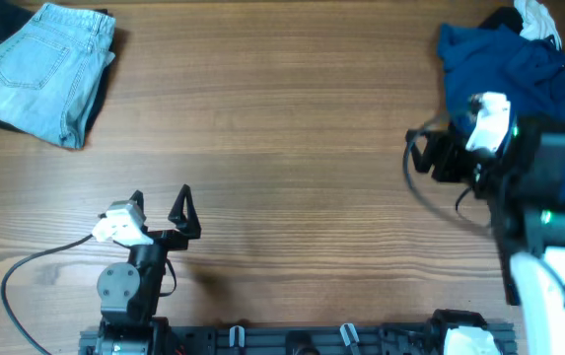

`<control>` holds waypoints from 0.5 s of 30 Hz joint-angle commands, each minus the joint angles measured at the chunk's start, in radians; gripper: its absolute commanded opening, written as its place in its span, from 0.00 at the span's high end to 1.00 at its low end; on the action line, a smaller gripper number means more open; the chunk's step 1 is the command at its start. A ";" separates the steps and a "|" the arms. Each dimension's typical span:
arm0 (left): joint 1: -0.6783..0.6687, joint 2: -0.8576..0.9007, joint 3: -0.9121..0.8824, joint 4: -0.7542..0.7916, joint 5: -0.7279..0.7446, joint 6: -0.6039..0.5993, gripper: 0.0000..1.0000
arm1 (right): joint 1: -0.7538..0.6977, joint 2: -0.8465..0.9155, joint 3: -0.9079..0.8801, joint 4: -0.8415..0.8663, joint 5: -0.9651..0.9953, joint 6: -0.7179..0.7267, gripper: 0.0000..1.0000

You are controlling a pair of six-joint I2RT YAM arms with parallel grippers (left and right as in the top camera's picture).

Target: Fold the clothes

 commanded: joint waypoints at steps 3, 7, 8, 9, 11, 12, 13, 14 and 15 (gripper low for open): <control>0.008 0.049 0.000 0.048 0.098 0.012 0.00 | -0.003 0.138 0.198 -0.155 0.147 -0.012 0.06; 0.008 0.067 0.055 0.109 0.150 -0.011 0.00 | -0.003 0.138 0.248 -0.193 0.153 -0.021 0.07; 0.008 0.074 0.076 0.109 0.151 -0.011 0.01 | -0.003 0.138 0.253 -0.201 0.152 -0.032 0.06; 0.008 0.082 0.098 0.108 0.151 -0.015 0.01 | -0.003 0.138 0.253 -0.207 0.153 -0.038 0.06; 0.008 0.103 0.144 0.105 0.152 -0.030 0.00 | -0.003 0.138 0.253 -0.220 0.154 -0.053 0.01; 0.008 0.114 0.166 0.106 0.152 -0.055 0.00 | -0.003 0.138 0.253 -0.225 0.148 -0.068 0.00; 0.008 0.126 0.189 0.106 0.152 -0.079 0.00 | -0.003 0.138 0.253 -0.231 0.149 -0.067 0.00; 0.008 0.138 0.210 0.106 0.153 -0.105 0.00 | -0.003 0.137 0.253 -0.233 0.148 -0.064 0.00; 0.008 0.150 0.229 0.107 0.161 -0.129 0.00 | -0.003 0.133 0.253 -0.232 0.143 -0.055 0.00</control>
